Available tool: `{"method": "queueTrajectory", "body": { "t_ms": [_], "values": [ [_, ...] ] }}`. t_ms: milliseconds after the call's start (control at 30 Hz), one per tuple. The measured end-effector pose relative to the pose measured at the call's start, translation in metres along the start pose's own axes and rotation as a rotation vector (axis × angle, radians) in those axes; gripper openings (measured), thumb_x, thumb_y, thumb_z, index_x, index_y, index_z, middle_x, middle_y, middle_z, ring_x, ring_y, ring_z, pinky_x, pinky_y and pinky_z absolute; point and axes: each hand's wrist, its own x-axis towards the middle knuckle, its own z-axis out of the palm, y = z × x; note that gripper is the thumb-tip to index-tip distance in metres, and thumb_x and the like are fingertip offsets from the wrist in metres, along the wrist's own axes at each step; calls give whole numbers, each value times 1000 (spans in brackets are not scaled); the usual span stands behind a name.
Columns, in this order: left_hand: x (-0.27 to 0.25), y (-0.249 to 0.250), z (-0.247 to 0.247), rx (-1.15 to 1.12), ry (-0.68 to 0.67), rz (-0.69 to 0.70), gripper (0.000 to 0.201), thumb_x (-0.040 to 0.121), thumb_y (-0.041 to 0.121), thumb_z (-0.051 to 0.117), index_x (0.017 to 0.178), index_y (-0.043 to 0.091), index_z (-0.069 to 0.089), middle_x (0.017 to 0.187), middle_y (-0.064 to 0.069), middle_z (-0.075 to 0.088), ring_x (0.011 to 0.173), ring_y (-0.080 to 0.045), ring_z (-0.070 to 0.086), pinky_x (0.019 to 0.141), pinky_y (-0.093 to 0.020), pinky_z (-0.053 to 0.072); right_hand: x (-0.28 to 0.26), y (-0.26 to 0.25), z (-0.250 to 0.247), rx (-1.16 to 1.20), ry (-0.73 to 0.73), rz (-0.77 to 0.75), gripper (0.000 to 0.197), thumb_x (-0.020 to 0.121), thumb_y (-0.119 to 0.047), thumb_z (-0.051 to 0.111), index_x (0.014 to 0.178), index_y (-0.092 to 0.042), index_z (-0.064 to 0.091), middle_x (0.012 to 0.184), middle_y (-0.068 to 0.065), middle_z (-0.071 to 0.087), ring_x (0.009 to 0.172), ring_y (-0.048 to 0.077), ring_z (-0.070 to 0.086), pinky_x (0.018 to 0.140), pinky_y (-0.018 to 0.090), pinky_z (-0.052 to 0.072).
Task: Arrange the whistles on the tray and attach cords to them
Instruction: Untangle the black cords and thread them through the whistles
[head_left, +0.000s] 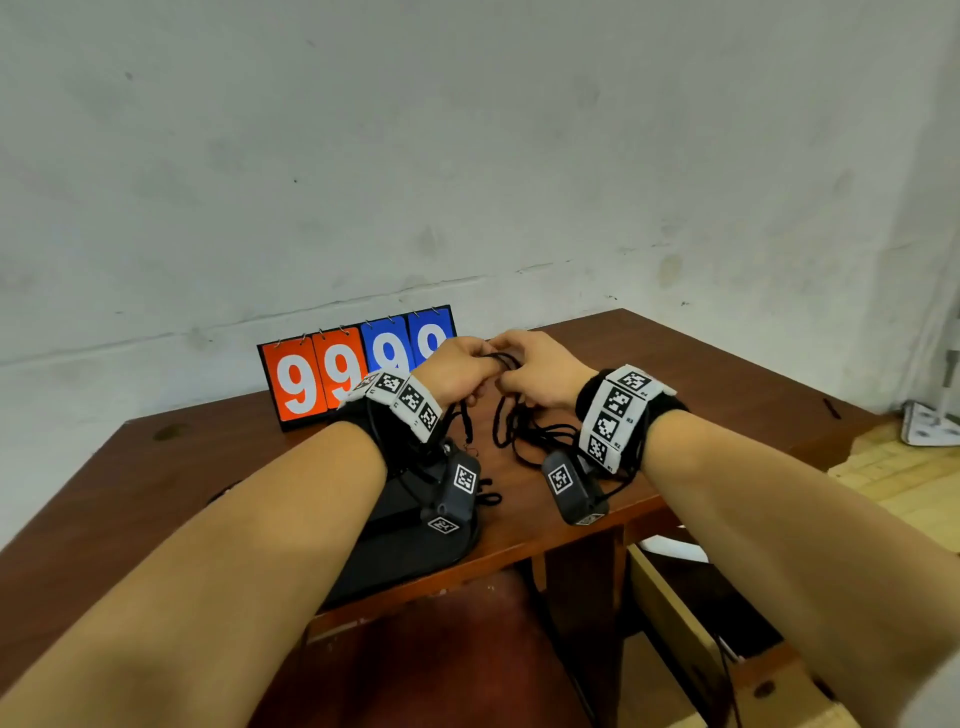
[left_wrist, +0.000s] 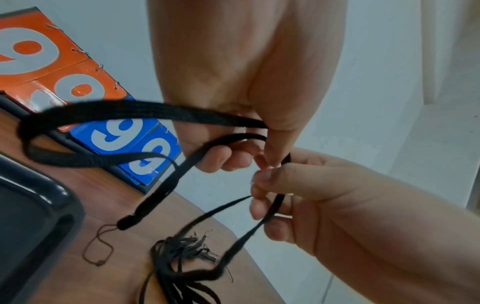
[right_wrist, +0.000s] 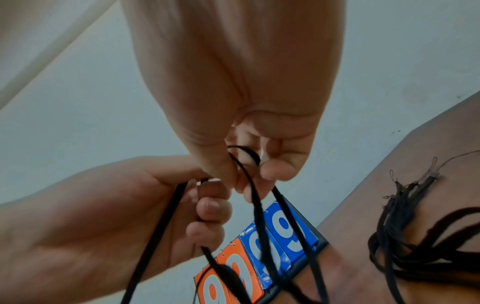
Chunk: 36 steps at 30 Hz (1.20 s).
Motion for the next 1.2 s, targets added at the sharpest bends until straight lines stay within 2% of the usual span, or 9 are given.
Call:
{"method": "queueTrajectory", "body": {
  "t_ms": [167,500,667,800,900,967,1033,1100,1200],
  "values": [
    [-23,-4,-21,60,5,-32,15,90,28,66,90,13,66,61,-5,54,47,-13,45,45,-22,39,-13,-16,-10,150,86,73,16,89,-2,62,104,-6,64,64,5,63,42,8,54,45,23,43],
    [-80,-25,-76,99,26,-108,32,87,42,67,87,10,67,56,0,50,39,-9,39,39,-20,31,-22,-39,-9,167,204,149,19,86,0,55,86,-14,68,62,4,66,42,8,44,39,17,36],
    [-102,-21,-99,-113,114,-222,51,89,59,53,90,10,63,57,-1,47,41,-9,30,40,-17,24,-25,-50,7,108,173,163,20,81,5,65,84,-14,69,81,13,74,41,7,46,40,18,39],
    [-118,-27,-122,-248,208,-259,30,93,34,53,83,8,61,59,-3,43,39,-10,27,38,-14,20,-26,-47,21,21,137,230,16,89,5,58,98,-1,70,85,17,74,32,4,46,37,18,38],
    [-133,-27,-140,-171,282,-266,14,86,9,57,72,8,55,60,-3,40,37,-11,25,39,-15,19,-34,-52,37,-107,35,292,22,85,8,58,102,-1,69,66,8,66,37,7,49,37,19,37],
    [-141,-24,-149,-88,287,-242,3,87,4,55,87,4,58,62,-5,41,38,-12,28,39,-17,22,-38,-60,46,-190,-95,288,31,76,5,69,103,-9,71,72,4,65,54,11,57,46,23,45],
    [-147,-22,-156,-20,288,-224,19,89,3,51,105,0,62,67,-7,46,44,-14,31,41,-19,23,-39,-73,58,-215,-202,244,36,71,-3,76,102,-19,71,98,4,69,81,15,64,69,28,55],
    [-152,-18,-162,22,259,-209,24,91,3,48,110,2,62,75,-10,51,46,-14,32,42,-18,23,-39,-93,69,-193,-243,166,40,72,-7,76,108,-23,68,116,3,65,101,17,61,90,33,53],
    [-156,-10,-165,111,200,-175,26,91,4,43,109,9,61,82,-9,55,47,-13,35,41,-17,25,-41,-128,86,-141,-317,37,57,78,-5,71,130,-20,56,125,2,60,114,18,57,101,36,47]
  ]
}}
